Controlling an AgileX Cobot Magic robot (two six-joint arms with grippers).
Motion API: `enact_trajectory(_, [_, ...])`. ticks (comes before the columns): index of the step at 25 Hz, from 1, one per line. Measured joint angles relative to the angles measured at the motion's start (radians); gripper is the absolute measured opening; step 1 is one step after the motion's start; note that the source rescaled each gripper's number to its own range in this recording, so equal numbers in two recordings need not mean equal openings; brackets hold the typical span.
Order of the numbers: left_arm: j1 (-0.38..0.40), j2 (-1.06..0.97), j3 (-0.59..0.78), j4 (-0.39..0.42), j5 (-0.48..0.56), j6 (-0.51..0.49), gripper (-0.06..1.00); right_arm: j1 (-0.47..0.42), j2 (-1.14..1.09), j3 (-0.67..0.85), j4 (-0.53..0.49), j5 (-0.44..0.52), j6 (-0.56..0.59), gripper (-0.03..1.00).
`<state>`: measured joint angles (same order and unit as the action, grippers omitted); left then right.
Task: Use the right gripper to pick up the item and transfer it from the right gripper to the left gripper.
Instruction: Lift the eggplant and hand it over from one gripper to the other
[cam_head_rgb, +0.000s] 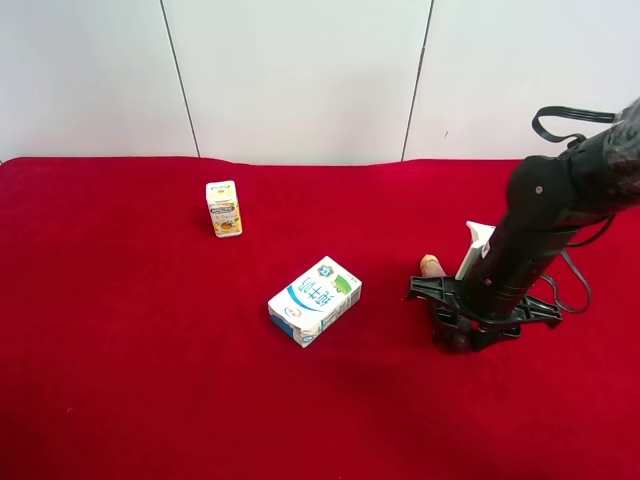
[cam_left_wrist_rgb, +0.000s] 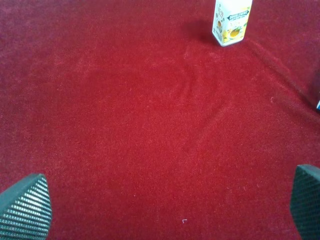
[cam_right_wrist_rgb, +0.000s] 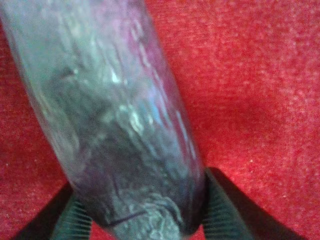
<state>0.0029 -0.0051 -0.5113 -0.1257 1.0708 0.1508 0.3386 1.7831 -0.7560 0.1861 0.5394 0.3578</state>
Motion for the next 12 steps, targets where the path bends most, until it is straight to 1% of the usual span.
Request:
enact_trajectory(4, [0.000, 0.000, 0.000, 0.000, 0.000, 0.000, 0.92, 0.000, -0.017, 0.000, 0.000, 0.000, -0.034, 0.01])
enact_trajectory(10, [0.000, 0.000, 0.000, 0.000, 0.000, 0.000, 0.92, 0.000, -0.153, 0.000, 0.001, -0.007, -0.178, 0.01])
enact_trajectory(12, [0.000, 0.000, 0.000, 0.000, 0.000, 0.000, 0.92, 0.000, -0.201, 0.000, 0.023, -0.022, -0.246, 0.01])
